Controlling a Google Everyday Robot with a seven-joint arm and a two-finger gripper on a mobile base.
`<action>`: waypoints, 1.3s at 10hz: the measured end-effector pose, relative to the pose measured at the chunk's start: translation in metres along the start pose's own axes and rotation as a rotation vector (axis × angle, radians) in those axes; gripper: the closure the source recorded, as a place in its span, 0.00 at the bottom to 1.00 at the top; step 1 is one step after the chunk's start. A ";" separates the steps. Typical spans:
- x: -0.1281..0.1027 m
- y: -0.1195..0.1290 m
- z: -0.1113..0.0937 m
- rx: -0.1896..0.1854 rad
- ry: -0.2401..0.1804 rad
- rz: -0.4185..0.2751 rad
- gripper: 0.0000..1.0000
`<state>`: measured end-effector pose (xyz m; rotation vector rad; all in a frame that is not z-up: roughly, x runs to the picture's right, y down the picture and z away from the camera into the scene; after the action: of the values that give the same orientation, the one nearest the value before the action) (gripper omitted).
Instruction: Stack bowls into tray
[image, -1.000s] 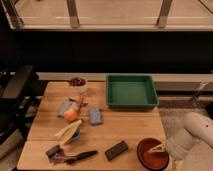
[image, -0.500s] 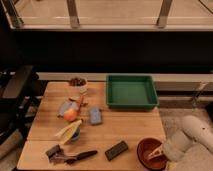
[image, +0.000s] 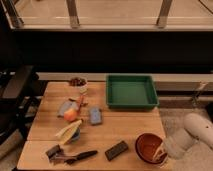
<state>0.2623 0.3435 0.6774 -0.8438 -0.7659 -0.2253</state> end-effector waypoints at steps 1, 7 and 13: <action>-0.004 -0.005 -0.012 0.009 0.024 -0.007 1.00; 0.007 -0.066 -0.105 0.193 0.157 0.002 1.00; 0.055 -0.133 -0.201 0.388 0.155 0.035 1.00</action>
<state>0.3443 0.1129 0.7095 -0.4656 -0.6219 -0.1038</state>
